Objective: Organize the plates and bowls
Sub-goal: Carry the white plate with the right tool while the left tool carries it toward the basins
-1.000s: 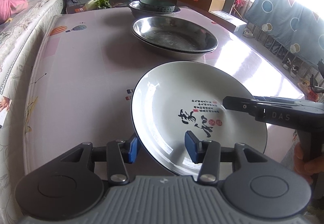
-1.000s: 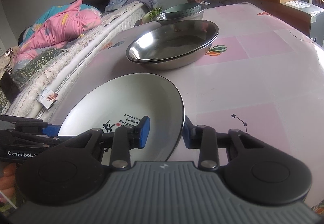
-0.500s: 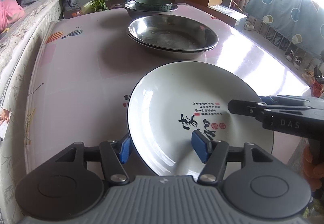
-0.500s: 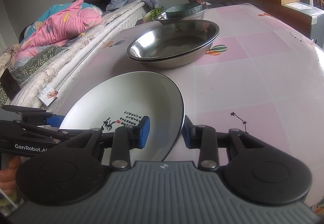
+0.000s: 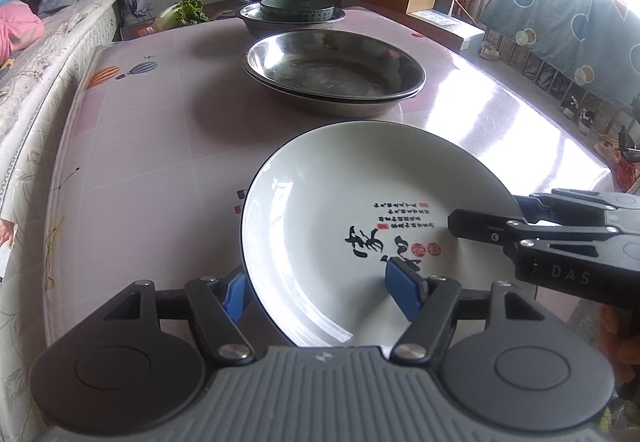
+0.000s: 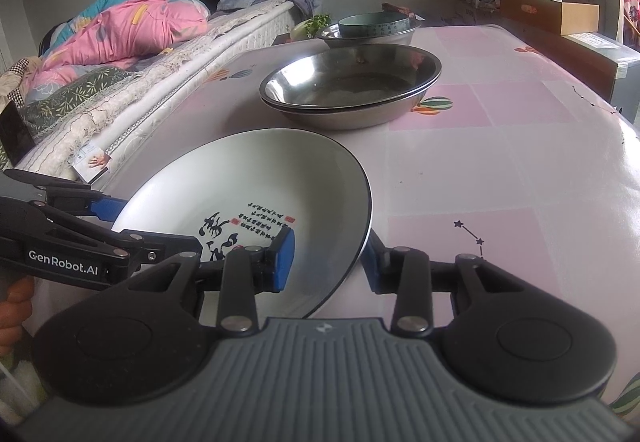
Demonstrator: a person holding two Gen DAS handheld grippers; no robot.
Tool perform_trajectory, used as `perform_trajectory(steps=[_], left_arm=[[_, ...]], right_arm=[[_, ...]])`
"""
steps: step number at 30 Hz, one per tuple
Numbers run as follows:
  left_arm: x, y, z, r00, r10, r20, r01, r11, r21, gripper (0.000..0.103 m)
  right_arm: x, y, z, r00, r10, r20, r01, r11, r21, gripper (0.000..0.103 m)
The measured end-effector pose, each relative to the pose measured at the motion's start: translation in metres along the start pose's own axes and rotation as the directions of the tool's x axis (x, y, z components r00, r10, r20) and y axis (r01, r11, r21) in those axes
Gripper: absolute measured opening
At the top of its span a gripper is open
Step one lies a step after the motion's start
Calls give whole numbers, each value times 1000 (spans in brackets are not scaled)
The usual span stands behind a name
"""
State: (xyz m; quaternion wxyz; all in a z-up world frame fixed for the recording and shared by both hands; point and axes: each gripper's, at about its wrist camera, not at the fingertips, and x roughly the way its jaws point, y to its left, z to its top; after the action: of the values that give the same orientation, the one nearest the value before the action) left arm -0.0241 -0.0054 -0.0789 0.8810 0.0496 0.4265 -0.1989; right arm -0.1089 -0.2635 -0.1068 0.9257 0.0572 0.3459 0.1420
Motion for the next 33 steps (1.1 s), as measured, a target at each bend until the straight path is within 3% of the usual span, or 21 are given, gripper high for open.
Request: perform_trajectory(steps=[14,24,29,33], left_arm=[[-2,-5,-3,1000,0,-11,0,1000,1,73],[4,-7,0,1000,-3,-16,4,1000,14,81],[6,-8,1,1000,1,-13,0,1000,16,83],[7,-9,1,1000,4,-11,-4,1000,18,85]], right_arm=[[-2,-1,2,1000,-6,0,6,1000,-6,36],[-3,-2,-1,1000,9,0,-9,1000,-1,36],[-2,4,-2,1000,5,4,-5,1000,-28,45],[-1,4,-2,1000,5,9,-5,1000,-29,45]])
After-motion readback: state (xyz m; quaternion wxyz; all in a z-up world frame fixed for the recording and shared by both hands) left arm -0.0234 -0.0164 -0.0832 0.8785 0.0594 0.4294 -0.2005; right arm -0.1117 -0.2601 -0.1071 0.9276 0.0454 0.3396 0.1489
